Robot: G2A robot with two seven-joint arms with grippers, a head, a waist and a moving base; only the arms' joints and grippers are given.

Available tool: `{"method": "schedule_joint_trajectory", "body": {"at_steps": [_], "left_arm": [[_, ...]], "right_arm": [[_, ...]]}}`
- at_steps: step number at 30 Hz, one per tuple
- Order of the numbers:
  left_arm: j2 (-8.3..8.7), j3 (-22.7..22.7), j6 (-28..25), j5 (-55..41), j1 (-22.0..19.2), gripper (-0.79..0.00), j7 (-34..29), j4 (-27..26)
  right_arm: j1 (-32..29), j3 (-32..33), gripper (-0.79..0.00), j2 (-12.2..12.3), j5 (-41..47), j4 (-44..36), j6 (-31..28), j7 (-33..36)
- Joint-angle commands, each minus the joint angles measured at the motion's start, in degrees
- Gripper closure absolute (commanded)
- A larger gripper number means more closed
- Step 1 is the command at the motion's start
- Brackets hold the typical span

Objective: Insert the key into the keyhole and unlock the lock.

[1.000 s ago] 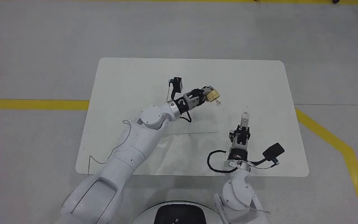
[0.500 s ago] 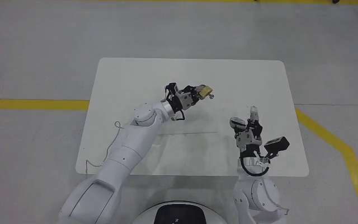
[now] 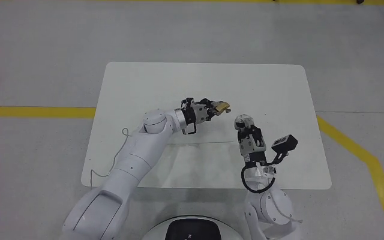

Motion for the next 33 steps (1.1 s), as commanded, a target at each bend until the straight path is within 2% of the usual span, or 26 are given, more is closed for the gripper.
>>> {"method": "schedule_joint_trajectory", "body": {"at_steps": [1,7,17,33], "left_arm": [[-0.16,0.24,1.92,-2.00,0.08,0.000,-2.92,0.21],[-0.61,1.72,3.46,-3.31,-0.68,0.000,-6.05,1.81],[-1.04,2.83,3.17,-3.87,-2.20,0.000,-7.09,4.02],[-1.46,4.81,3.35,-3.57,-3.17,0.000,-10.54,4.07]], "right_arm": [[0.46,-0.93,0.000,-0.04,-2.25,0.94,-0.75,-0.80],[1.22,-2.70,0.000,-0.06,-7.99,3.05,-2.46,-2.81],[1.01,-3.10,0.000,0.05,-14.02,5.85,-5.93,-4.98],[3.47,-2.70,0.000,-0.01,-14.62,9.54,-6.14,-4.78]]}}
